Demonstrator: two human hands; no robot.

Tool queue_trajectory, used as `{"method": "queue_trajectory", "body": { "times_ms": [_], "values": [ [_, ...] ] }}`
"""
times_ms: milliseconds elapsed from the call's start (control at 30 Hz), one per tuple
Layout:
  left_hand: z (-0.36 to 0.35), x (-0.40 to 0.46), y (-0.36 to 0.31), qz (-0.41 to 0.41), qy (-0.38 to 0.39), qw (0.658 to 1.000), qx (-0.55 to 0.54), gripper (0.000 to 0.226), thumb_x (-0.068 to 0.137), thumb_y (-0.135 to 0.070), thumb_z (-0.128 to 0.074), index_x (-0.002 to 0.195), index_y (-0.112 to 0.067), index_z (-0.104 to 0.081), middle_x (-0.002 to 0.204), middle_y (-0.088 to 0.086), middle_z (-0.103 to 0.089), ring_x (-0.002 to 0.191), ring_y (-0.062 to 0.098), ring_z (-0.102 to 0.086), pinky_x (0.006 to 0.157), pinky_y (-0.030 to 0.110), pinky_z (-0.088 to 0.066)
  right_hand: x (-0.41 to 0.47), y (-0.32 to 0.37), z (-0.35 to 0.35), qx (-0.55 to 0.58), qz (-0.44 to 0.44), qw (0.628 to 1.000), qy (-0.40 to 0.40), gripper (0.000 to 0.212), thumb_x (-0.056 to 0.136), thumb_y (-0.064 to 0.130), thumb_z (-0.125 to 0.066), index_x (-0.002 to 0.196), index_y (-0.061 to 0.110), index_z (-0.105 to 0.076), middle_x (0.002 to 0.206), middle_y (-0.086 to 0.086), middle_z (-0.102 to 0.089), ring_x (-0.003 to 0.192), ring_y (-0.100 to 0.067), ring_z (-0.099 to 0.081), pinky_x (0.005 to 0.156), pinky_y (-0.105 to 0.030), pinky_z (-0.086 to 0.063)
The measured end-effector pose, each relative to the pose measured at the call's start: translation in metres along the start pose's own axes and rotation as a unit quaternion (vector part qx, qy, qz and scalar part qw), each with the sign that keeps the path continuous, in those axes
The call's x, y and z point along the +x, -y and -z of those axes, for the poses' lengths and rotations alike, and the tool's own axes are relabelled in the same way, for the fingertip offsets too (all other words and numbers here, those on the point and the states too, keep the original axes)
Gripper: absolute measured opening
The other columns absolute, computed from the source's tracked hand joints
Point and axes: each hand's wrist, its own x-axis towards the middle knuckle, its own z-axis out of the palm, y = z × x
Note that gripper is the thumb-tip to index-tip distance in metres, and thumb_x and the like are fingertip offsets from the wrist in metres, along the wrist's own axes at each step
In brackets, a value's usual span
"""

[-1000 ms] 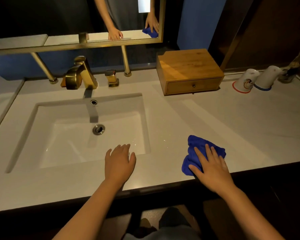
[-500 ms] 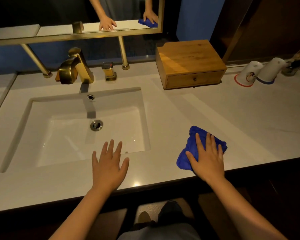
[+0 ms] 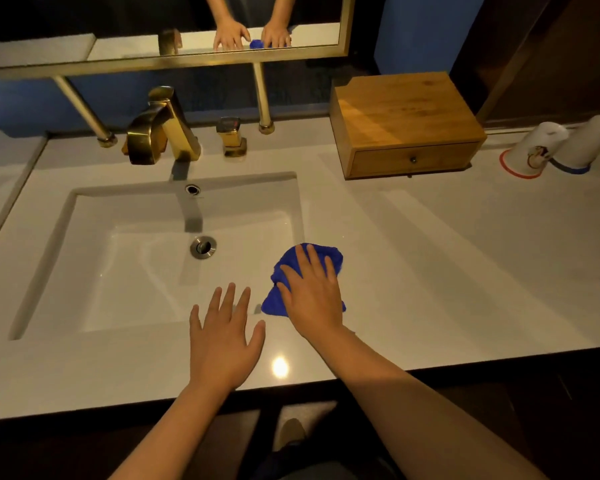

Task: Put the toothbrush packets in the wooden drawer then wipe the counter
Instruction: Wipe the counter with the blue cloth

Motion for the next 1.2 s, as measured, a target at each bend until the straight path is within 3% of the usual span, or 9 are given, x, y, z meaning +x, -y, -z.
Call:
{"method": "queue_trajectory", "body": {
  "times_ms": [167, 267, 367, 600, 667, 733, 833, 1033, 1200],
  "values": [
    [0.001, 0.0, -0.001, 0.0, -0.003, 1.0, 0.009, 0.075, 0.081, -0.06, -0.007, 0.148, -0.028, -0.021, 0.158, 0.0, -0.017, 0.147, 0.018, -0.009, 0.116, 0.046, -0.002, 0.017, 0.001, 0.002, -0.006, 0.046, 0.999, 0.006, 0.032, 0.089, 0.028, -0.055, 0.117, 0.013, -0.059, 0.135, -0.018, -0.052, 0.129, -0.036, -0.043, 0.108, -0.053, -0.027],
    [0.003, 0.0, -0.002, 0.001, -0.001, 1.0, 0.007, 0.075, 0.081, -0.06, -0.006, 0.148, -0.028, -0.02, 0.158, -0.001, -0.016, 0.147, 0.017, -0.008, 0.116, 0.046, -0.001, -0.007, -0.008, 0.008, 0.004, 0.071, 0.997, 0.003, 0.032, 0.085, 0.026, -0.061, 0.115, 0.014, -0.059, 0.129, -0.017, -0.057, 0.123, -0.035, -0.05, 0.103, -0.053, -0.035],
    [0.002, 0.0, -0.001, 0.001, 0.002, 1.0, 0.01, 0.075, 0.081, -0.06, -0.005, 0.148, -0.029, -0.02, 0.159, -0.001, -0.015, 0.147, 0.017, -0.008, 0.116, 0.046, -0.001, -0.046, -0.022, 0.01, -0.002, 0.065, 0.998, -0.004, 0.038, 0.085, 0.033, -0.053, 0.12, 0.018, -0.055, 0.13, -0.014, -0.057, 0.122, -0.031, -0.052, 0.101, -0.051, -0.039],
    [0.003, 0.0, -0.001, -0.002, 0.003, 1.0, 0.01, 0.075, 0.081, -0.061, -0.005, 0.147, -0.03, -0.021, 0.158, -0.002, -0.015, 0.147, 0.017, -0.008, 0.116, 0.046, 0.0, -0.1, -0.034, 0.012, -0.05, -0.121, 0.991, -0.039, 0.059, 0.094, 0.051, -0.005, 0.137, 0.023, -0.034, 0.142, -0.018, -0.044, 0.132, -0.033, -0.039, 0.113, -0.043, -0.02],
    [0.004, 0.0, -0.001, -0.001, 0.002, 1.0, 0.005, 0.075, 0.081, -0.061, -0.006, 0.147, -0.029, -0.023, 0.158, -0.002, -0.016, 0.147, 0.018, -0.009, 0.116, 0.046, -0.001, -0.1, -0.036, 0.014, -0.048, -0.207, 0.975, -0.058, 0.067, 0.091, 0.057, -0.005, 0.141, 0.02, -0.03, 0.146, -0.024, -0.034, 0.136, -0.039, -0.029, 0.112, -0.048, -0.018],
    [0.004, -0.001, -0.001, 0.001, 0.003, 1.0, 0.004, 0.075, 0.081, -0.06, -0.006, 0.147, -0.029, -0.023, 0.158, -0.002, -0.017, 0.147, 0.017, -0.009, 0.116, 0.046, -0.001, -0.092, -0.046, 0.018, -0.038, -0.274, 0.959, -0.06, 0.074, 0.086, 0.062, -0.019, 0.145, 0.017, -0.021, 0.149, -0.027, -0.024, 0.139, -0.041, -0.018, 0.113, -0.051, -0.013],
    [0.004, 0.0, -0.001, -0.001, 0.008, 1.0, 0.008, 0.075, 0.081, -0.06, -0.005, 0.147, -0.03, -0.021, 0.158, -0.002, -0.016, 0.147, 0.017, -0.008, 0.116, 0.046, -0.001, -0.065, -0.07, 0.025, -0.033, -0.31, 0.948, -0.064, 0.084, 0.079, 0.065, -0.033, 0.146, 0.019, -0.014, 0.15, -0.029, -0.017, 0.14, -0.043, -0.011, 0.112, -0.055, -0.011],
    [0.004, 0.0, -0.001, -0.001, 0.007, 1.0, 0.004, 0.076, 0.08, -0.061, -0.005, 0.146, -0.029, -0.024, 0.158, -0.002, -0.019, 0.147, 0.017, -0.01, 0.116, 0.045, -0.001, -0.012, -0.076, 0.026, -0.042, -0.224, 0.973, -0.03, 0.08, 0.079, 0.066, -0.029, 0.146, 0.023, -0.017, 0.153, -0.024, -0.016, 0.141, -0.039, -0.011, 0.114, -0.052, -0.006],
    [0.003, 0.002, -0.001, -0.005, 0.002, 1.0, 0.006, 0.075, 0.082, -0.059, -0.01, 0.144, -0.025, -0.032, 0.155, 0.001, -0.026, 0.145, 0.02, -0.018, 0.115, 0.047, -0.006, 0.006, -0.027, 0.009, -0.023, -0.086, 0.996, -0.01, 0.06, 0.091, 0.043, -0.033, 0.143, 0.015, -0.027, 0.151, -0.018, -0.026, 0.14, -0.033, -0.021, 0.115, -0.048, -0.014]
  ]
}}
